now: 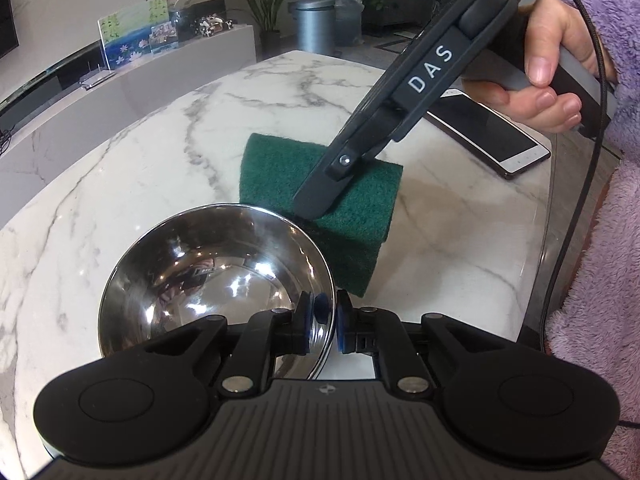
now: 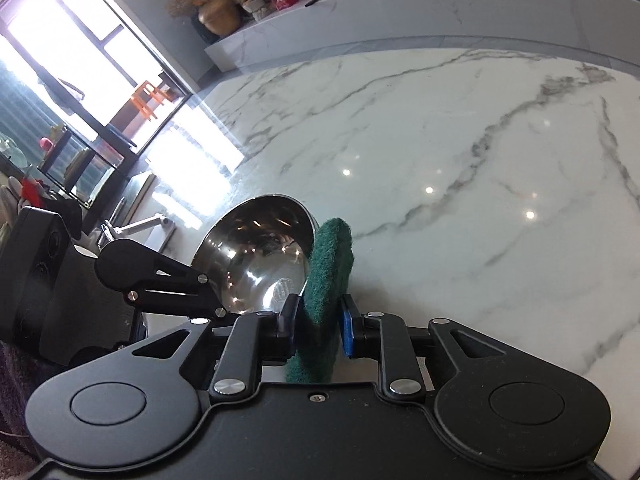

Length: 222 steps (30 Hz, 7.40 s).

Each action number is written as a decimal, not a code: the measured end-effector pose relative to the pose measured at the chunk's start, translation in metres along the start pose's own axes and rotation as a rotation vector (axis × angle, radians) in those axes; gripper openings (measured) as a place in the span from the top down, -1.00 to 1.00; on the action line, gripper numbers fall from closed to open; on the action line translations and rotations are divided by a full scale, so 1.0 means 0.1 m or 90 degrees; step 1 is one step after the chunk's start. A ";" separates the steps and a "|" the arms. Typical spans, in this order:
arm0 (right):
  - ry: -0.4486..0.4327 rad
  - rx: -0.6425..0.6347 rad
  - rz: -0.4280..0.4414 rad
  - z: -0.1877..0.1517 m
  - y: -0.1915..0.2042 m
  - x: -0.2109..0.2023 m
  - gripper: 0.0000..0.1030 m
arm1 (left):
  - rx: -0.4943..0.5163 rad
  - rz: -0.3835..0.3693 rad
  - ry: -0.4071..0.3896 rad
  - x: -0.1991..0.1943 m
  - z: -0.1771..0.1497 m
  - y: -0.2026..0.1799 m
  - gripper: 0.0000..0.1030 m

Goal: Clean bowl

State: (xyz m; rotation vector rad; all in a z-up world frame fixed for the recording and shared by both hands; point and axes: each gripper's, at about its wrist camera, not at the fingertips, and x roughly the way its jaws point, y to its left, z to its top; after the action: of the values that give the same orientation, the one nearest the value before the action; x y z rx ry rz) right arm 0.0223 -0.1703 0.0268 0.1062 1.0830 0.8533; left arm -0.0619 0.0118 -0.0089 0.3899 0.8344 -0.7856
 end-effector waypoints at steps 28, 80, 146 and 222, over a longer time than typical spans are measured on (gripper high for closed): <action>-0.017 -0.115 -0.093 -0.06 0.46 -0.46 0.74 | -0.206 0.042 0.016 -0.12 0.00 0.20 0.27; -0.056 -0.105 -0.057 -0.12 0.17 -0.09 0.74 | -0.249 0.203 0.103 -0.17 0.23 0.80 0.84; 0.003 -0.039 -0.057 -0.25 0.16 -0.02 0.74 | -0.236 0.226 0.092 0.03 0.10 0.91 0.54; -0.040 0.047 -0.039 -0.23 0.22 0.04 0.74 | -0.289 0.188 0.105 -0.01 0.02 0.91 0.68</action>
State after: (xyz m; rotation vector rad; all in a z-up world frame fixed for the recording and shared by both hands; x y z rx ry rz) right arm -0.0073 -0.1596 0.0226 0.1596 1.0546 0.7499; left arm 0.0071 0.0707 -0.0055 0.1672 1.0513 -0.2776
